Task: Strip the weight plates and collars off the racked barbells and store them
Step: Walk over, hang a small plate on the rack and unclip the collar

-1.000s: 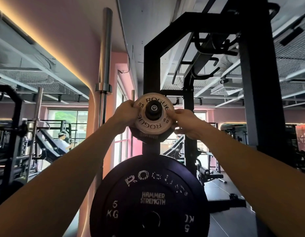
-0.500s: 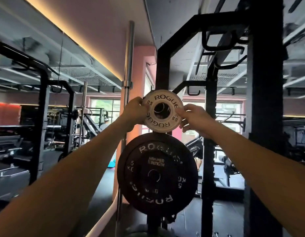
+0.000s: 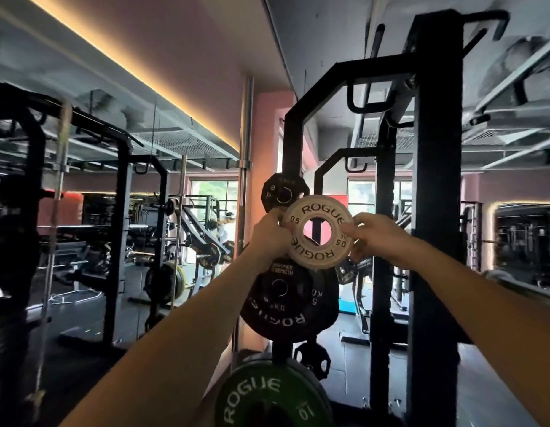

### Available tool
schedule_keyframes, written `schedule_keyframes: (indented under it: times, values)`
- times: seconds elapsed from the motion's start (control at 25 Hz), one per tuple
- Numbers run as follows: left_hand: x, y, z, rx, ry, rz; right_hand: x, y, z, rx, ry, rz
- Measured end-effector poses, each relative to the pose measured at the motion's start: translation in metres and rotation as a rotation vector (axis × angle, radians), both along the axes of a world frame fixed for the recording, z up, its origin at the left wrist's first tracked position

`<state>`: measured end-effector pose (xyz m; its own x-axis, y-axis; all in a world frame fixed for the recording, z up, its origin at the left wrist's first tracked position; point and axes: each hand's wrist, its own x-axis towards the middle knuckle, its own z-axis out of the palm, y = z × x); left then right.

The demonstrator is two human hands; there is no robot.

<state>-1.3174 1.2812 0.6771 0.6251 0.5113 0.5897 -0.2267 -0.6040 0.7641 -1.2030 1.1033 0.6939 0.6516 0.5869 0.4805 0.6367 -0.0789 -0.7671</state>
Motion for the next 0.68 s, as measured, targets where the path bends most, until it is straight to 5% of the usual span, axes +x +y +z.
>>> schedule_keyframes:
  times: [0.68]
  values:
    - [-0.099, -0.251, -0.008, 0.012, 0.132, -0.201, -0.131, -0.276, -0.030, 0.018, 0.121, -0.108]
